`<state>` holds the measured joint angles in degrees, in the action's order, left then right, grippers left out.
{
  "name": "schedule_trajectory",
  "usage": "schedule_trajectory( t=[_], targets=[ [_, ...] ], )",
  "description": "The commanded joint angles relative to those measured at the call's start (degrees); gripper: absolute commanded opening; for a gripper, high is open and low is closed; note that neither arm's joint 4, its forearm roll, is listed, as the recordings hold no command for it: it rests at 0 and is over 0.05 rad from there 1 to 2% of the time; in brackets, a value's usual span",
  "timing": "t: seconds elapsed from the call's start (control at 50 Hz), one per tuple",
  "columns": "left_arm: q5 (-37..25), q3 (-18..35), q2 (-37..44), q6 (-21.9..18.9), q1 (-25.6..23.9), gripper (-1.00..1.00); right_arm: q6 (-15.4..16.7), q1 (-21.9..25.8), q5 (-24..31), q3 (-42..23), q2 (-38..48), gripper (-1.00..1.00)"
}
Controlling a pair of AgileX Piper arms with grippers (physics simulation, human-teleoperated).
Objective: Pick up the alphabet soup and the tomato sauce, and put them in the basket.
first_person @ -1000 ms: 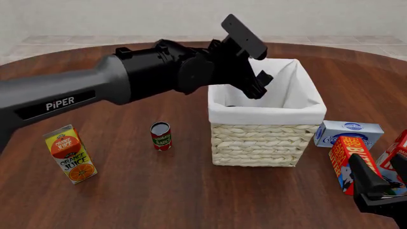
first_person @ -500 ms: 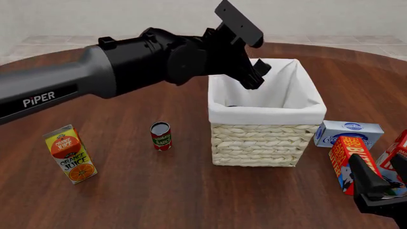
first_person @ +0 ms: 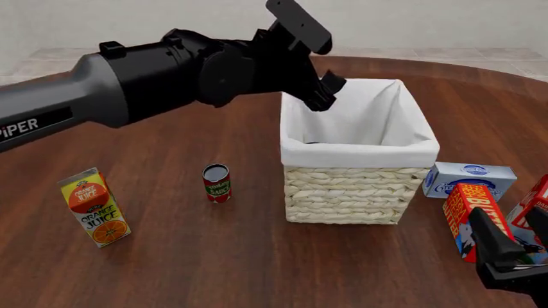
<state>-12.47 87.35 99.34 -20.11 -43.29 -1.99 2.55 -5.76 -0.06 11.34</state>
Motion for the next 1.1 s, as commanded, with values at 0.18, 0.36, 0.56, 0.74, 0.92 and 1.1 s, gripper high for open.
schedule_trajectory(
  t=[0.18,0.36,0.56,0.74,0.92,1.1],
  targets=[
    [0.96,-4.44,-3.3,-0.24,3.2,1.0,0.64,0.6,0.46,-0.01,-0.89,1.0],
    [1.2,-5.78,-4.72,-0.31,4.63,1.0,0.87,0.86,0.64,-0.01,-1.25,1.0],
    [1.69,-7.65,-6.14,-0.56,6.49,1.0,1.13,1.0,0.97,-0.02,-1.86,1.0],
    [2.77,-10.66,-8.11,-0.25,8.9,1.0,1.47,1.26,1.24,-0.02,-2.38,1.0],
    [3.2,-12.38,-9.46,0.01,10.52,1.0,1.78,1.44,1.47,-0.03,-2.83,1.0],
    [4.36,-15.11,-10.65,0.17,12.88,1.0,2.04,1.64,1.76,-0.03,-3.38,1.0]
  ],
)
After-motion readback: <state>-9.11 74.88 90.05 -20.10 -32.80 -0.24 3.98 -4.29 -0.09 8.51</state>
